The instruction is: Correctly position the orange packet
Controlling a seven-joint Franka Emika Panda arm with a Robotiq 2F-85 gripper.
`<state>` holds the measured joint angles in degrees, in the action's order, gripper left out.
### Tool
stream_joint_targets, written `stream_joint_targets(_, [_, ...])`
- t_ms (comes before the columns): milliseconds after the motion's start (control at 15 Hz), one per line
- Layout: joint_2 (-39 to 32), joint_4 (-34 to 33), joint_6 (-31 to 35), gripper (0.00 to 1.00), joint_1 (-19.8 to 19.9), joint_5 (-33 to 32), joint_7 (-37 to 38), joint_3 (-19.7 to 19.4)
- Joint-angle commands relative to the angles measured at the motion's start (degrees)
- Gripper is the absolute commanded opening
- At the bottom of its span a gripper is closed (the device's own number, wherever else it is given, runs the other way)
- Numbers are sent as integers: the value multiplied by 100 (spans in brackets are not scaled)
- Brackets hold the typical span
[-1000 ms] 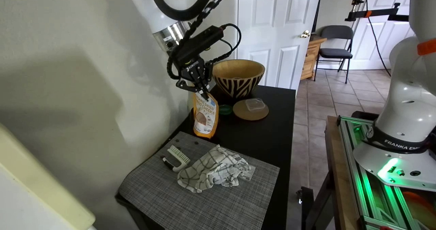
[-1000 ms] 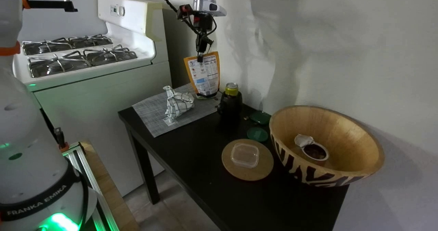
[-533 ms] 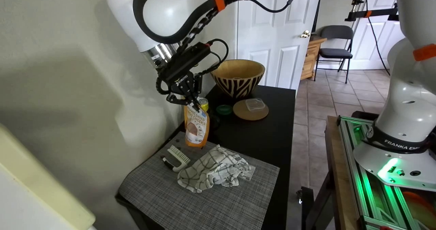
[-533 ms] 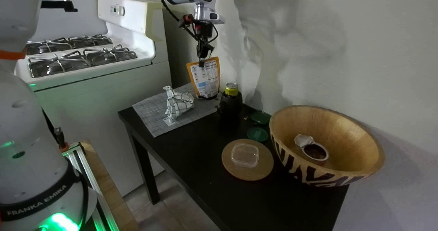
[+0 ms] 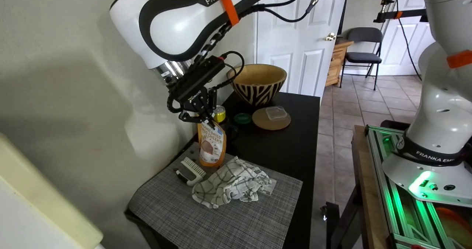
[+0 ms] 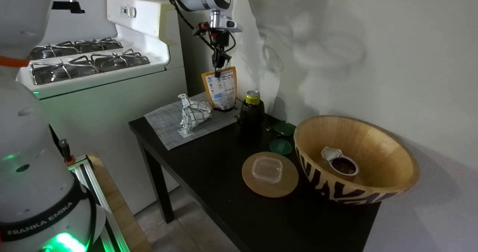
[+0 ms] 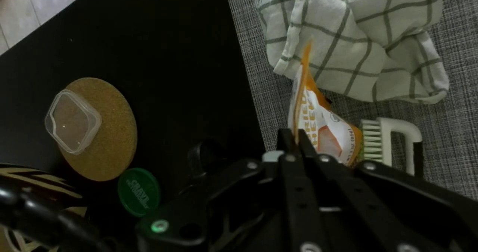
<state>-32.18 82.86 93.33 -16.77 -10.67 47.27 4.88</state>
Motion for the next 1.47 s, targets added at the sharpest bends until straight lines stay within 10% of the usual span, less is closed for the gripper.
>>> stream_joint_targets(0, [6, -19, -12, 3, -72, 42, -23, -86])
stream_joint_targets(1200, [-460, -255, -157, 1, -170, 177, 151, -114])
stream_joint_targets(1267, [-468, -261, -153, 28, -165, 182, 138, -115])
stream_joint_targets(1400, [-468, -278, -159, 35, -162, 179, 150, -134])
